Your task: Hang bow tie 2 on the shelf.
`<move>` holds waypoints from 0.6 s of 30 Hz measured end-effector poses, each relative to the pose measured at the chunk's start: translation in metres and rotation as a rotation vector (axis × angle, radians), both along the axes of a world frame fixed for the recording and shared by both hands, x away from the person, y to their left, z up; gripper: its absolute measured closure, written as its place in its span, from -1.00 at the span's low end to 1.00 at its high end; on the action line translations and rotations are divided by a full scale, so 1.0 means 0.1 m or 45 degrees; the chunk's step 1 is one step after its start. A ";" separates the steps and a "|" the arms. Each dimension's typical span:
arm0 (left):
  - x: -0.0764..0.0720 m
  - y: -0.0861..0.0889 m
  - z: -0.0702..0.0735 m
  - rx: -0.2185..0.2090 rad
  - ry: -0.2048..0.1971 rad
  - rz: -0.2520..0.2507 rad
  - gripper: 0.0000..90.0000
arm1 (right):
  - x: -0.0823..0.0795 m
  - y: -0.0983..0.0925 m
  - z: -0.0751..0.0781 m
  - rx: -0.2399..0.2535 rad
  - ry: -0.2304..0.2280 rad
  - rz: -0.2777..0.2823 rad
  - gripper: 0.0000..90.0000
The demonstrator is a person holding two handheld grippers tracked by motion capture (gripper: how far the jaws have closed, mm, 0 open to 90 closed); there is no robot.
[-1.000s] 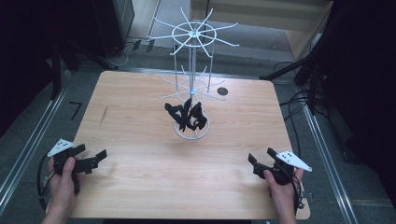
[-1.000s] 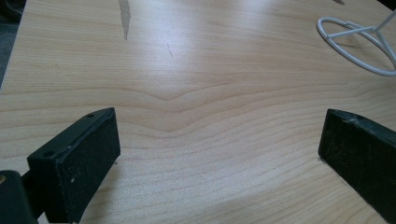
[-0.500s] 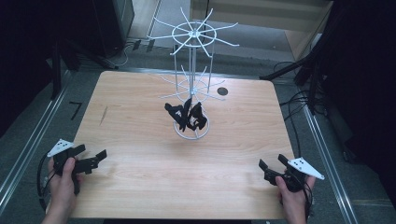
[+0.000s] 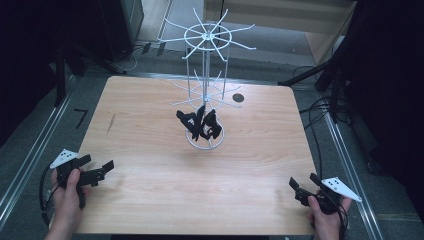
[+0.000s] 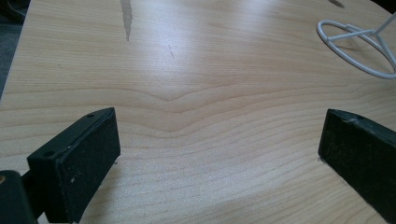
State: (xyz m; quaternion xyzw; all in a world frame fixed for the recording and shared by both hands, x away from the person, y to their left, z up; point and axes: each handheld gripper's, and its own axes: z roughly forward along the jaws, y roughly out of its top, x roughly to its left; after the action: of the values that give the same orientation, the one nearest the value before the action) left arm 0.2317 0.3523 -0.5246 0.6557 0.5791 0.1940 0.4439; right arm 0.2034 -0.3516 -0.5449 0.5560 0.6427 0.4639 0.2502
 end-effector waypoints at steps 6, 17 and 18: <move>0.00 0.00 0.00 -0.001 0.000 0.000 -1.00 | -0.07 -0.12 -0.04 -0.010 0.014 -0.020 -0.69; 0.00 0.00 0.00 -0.001 0.001 0.002 -1.00 | -0.17 -0.27 -0.07 0.003 0.019 -0.050 -0.69; 0.00 0.00 0.00 -0.001 0.001 0.002 -1.00 | -0.17 -0.27 -0.06 0.006 0.020 -0.055 -0.69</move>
State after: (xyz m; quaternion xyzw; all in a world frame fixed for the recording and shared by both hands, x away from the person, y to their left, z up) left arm 0.2317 0.3524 -0.5246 0.6552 0.5797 0.1940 0.4438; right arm 0.1864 -0.3787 -0.5513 0.5739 0.6313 0.4555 0.2541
